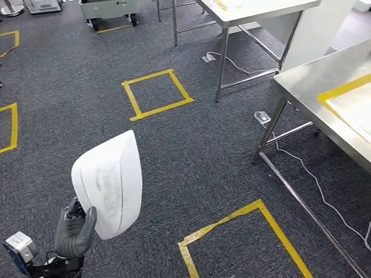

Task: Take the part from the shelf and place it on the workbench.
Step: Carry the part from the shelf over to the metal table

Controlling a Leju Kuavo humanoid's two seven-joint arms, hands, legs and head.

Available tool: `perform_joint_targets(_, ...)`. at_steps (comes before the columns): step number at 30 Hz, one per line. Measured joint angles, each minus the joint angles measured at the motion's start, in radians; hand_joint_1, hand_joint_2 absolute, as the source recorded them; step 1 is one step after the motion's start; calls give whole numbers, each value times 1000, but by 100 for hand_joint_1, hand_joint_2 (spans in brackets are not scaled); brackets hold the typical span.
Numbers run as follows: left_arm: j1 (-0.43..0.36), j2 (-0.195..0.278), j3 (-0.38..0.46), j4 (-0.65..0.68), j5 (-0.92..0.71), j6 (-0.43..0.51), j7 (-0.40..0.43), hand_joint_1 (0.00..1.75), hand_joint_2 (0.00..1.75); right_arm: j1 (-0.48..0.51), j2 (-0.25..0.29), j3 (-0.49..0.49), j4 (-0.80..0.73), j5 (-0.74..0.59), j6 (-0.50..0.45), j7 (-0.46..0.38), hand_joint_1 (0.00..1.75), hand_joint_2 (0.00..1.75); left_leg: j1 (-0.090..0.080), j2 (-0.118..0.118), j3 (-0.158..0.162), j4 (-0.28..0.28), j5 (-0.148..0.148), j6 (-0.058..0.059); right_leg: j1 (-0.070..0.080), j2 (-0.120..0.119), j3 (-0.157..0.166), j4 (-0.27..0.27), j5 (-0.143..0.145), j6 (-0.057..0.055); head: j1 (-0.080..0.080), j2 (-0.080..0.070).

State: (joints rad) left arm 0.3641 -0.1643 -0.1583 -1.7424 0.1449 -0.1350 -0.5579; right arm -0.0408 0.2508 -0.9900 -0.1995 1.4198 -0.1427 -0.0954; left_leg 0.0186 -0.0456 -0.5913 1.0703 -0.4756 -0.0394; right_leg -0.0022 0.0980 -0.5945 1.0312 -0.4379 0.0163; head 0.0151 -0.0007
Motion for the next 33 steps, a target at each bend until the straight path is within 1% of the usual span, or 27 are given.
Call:
perform_joint_targets(2, 3, 0, 0, -4, -3, 5, -2, 175, 175, -3, 0, 9, 0, 6, -2, 2, 0, 0, 2, -21, 21, -53, 10, 9, 0, 20, -8, 2, 1, 13, -1, 0)
perform_joint_targets(3, 4, 0, 1, -6, -4, 7, -3, 175, 175, -1, 0, 11, 0, 8, -3, 3, 0, 0, 1, -13, 23, -56, 9, 18, -2, 29, -12, -1, 3, 20, -1, 0)
perform_joint_targets(4, 5, 0, 1, -8, -5, 8, -3, 175, 175, 1, 0, 14, 0, 9, -4, 3, 0, 0, 0, -4, 24, -59, 11, 26, -4, 24, -16, -1, 3, 26, 0, 0)
perform_joint_targets(5, 5, 0, 1, -10, -5, 9, -4, 175, 175, 4, 0, 16, 0, 9, -4, 4, 0, 0, -1, 5, 25, -61, 13, 35, -4, 4, -22, 10, -5, 31, 3, 0)
perform_joint_targets(6, 6, -1, 1, -12, -6, 9, -4, 175, 175, 4, 0, 19, 0, 9, -4, 4, 0, 0, 0, 16, 26, -63, 14, 42, -4, -23, -37, 39, -25, 36, 6, 0)
perform_joint_targets(7, 8, -1, 2, -14, -6, 9, -4, 175, 175, 3, 0, 20, 0, 9, -4, 4, 0, 0, -2, 27, 27, -64, 13, 48, -3, -55, -61, 91, -55, 39, 9, 0)
perform_joint_targets(8, 10, -1, 3, -15, -6, 9, -4, 175, 175, 0, 0, 22, 0, 8, -5, 4, 0, 0, -4, 39, 28, -64, 12, 51, -2, -76, -94, 160, -91, 42, 12, 0)
perform_joint_targets(9, 12, -1, 4, -15, -6, 9, -4, 175, 175, -2, 0, 23, 0, 7, -5, 3, 0, 0, -7, 52, 28, -64, 11, 53, -3, -86, -125, 227, -121, 44, 12, 0)
perform_joint_targets(10, 13, -1, 4, -15, -6, 8, -4, 175, 175, -2, 0, 24, 0, 4, -6, 3, 0, 0, -9, 65, 29, -64, 9, 54, -3, -89, -146, 273, -135, 45, 12, 0)
perform_joint_targets(11, 14, -1, 5, -15, -6, 8, -4, 175, 175, -1, 0, 24, 0, -2, -6, 3, 0, 0, -10, 76, 31, -64, 8, 54, -3, -91, -148, 280, -129, 46, 12, 0)
perform_joint_targets(12, 14, -1, 5, -15, -6, 7, -4, 175, 175, 0, 0, 23, 0, -7, -6, 2, 0, 0, -10, 87, 33, -64, 6, 54, -3, -94, -128, 245, -104, 45, 12, 0)
perform_joint_targets(13, 14, -1, 5, -15, -6, 6, -4, 175, 175, 0, 0, 23, 0, -12, -5, 1, 0, 0, -11, 96, 38, -64, 3, 52, -2, -106, -90, 178, -70, 42, 12, 0)
perform_joint_targets(15, 13, -2, 4, -15, -5, 5, -4, 175, 175, -2, 0, 23, 0, -16, -2, -4, 0, 0, -14, 114, 46, -63, -4, 44, 4, -143, -18, 48, -23, 33, 12, 0)
perform_joint_targets(16, 13, -2, 3, -15, -4, 4, -4, 175, 175, -4, -1, 23, 0, -17, -1, -5, 0, 0, -16, 122, 49, -62, -7, 39, 7, -154, 0, 15, -14, 28, 11, 0)
perform_joint_targets(17, 12, -2, 3, -15, -3, 2, -4, 175, 175, -5, -1, 23, 0, -18, -1, -6, 0, 0, -18, 129, 51, -62, -8, 34, 10, -155, 4, 5, -14, 22, 11, 0)
perform_joint_targets(19, 6, -2, 1, -14, -1, -2, -4, 175, 175, -4, 0, 22, 0, -22, -4, -4, 0, 0, -16, 138, 54, -64, -9, 23, 9, -133, 2, 1, -9, 10, 11, 0)
perform_joint_targets(21, -5, -2, -2, -14, 1, -8, -3, 175, 175, -3, 0, 21, 0, -30, -11, -3, 0, 0, -12, 108, 42, -31, -36, 12, 3, -112, 4, -7, -2, -2, 7, 0)
perform_joint_targets(23, -13, -1, -3, -11, 5, -13, 1, 175, 175, -7, 0, 20, 0, -44, -17, -5, 0, 0, -10, 67, -10, 79, -94, 5, -1, -90, 5, -10, 2, -9, 1, 0)
perform_joint_targets(24, -17, -1, -3, -8, 7, -16, 3, 175, 175, -8, 0, 18, 0, -52, -18, -7, 0, 0, -10, 58, -45, 145, -120, 4, -2, -78, 4, -10, 2, -10, 0, 0)
perform_joint_targets(25, -21, 0, -3, -3, 9, -18, 5, 175, 175, -8, 0, 16, 0, -60, -19, -10, 0, 0, -9, 55, -72, 193, -131, 2, -3, -65, 4, -10, 2, -10, -1, 0)
perform_joint_targets(26, -25, 0, -4, 1, 11, -21, 6, 175, 175, -6, 0, 12, 0, -65, -19, -12, 0, 0, -9, 53, -84, 207, -123, 1, -4, -51, 4, -10, 2, -10, -1, 0)
perform_joint_targets(27, -30, 0, -4, 6, 12, -23, 7, 175, 175, -4, 0, 9, 0, -68, -19, -14, 0, 0, -7, 49, -78, 184, -95, 1, -5, -37, 5, -10, 3, -8, -1, 0)
perform_joint_targets(28, -35, 1, -5, 9, 12, -24, 7, 175, 175, -3, 0, 6, 0, -70, -20, -15, 0, 0, -5, 41, -55, 129, -56, -1, -7, -22, 5, -9, 4, -6, -1, 0)
perform_joint_targets(29, -38, 1, -5, 12, 12, -25, 8, 175, 175, -3, 0, 3, 0, -71, -20, -16, 0, 0, 1, 16, -25, 60, -21, -3, -8, -7, 4, -8, 4, -1, -2, 0)
perform_joint_targets(30, -41, 1, -5, 15, 13, -26, 8, 175, 175, -4, 0, 1, 0, -71, -20, -17, 0, 0, 6, -8, 2, 0, 1, -4, -8, 8, 1, -5, 4, 5, -4, 0)
perform_joint_targets(32, -46, 1, -6, 20, 14, -27, 10, 175, 175, -3, 0, -2, 0, -74, -21, -18, 0, 0, 11, -40, 27, -58, 11, 2, -9, 32, -9, -4, 7, 20, -6, 0)
perform_joint_targets(33, -49, 1, -8, 23, 14, -29, 11, 175, 175, -1, 0, -3, 0, -77, -21, -18, 0, 0, 9, -33, 28, -61, 10, 10, -11, 43, -15, -7, 9, 27, -5, 0)
